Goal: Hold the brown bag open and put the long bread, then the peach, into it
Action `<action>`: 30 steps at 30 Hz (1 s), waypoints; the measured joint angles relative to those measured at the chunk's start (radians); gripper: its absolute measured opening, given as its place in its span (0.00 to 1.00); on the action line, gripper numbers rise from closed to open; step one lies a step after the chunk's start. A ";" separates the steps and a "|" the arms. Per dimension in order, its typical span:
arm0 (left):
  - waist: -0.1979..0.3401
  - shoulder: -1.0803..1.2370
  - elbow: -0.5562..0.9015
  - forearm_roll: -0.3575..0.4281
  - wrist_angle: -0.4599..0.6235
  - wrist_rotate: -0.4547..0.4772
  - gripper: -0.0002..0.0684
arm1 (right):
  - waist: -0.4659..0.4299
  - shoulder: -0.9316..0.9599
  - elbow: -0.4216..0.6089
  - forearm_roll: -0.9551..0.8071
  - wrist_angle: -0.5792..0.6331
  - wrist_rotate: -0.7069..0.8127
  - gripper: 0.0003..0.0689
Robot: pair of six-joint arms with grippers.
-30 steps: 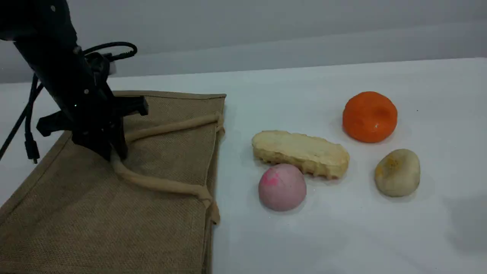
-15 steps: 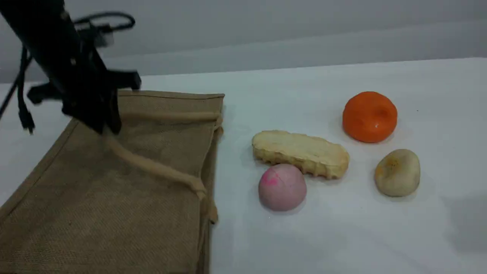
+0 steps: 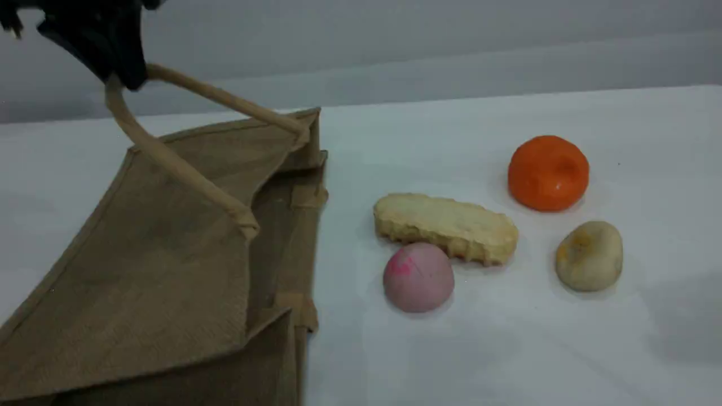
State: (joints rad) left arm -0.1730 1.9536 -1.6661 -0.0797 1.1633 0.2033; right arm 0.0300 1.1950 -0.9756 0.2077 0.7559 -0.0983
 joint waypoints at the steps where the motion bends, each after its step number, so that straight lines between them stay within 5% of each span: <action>1: 0.000 -0.006 -0.014 0.000 0.020 0.013 0.26 | 0.000 0.010 0.000 0.003 0.000 -0.008 0.80; 15: 0.000 -0.022 -0.155 -0.012 0.061 0.095 0.14 | 0.001 0.105 0.000 0.088 -0.022 -0.087 0.80; 30: 0.000 -0.023 -0.356 -0.292 0.059 0.428 0.14 | 0.001 0.223 0.000 0.223 -0.026 -0.272 0.80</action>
State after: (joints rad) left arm -0.1730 1.9310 -2.0225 -0.3713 1.2226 0.6316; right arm 0.0308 1.4175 -0.9756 0.4306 0.7301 -0.3699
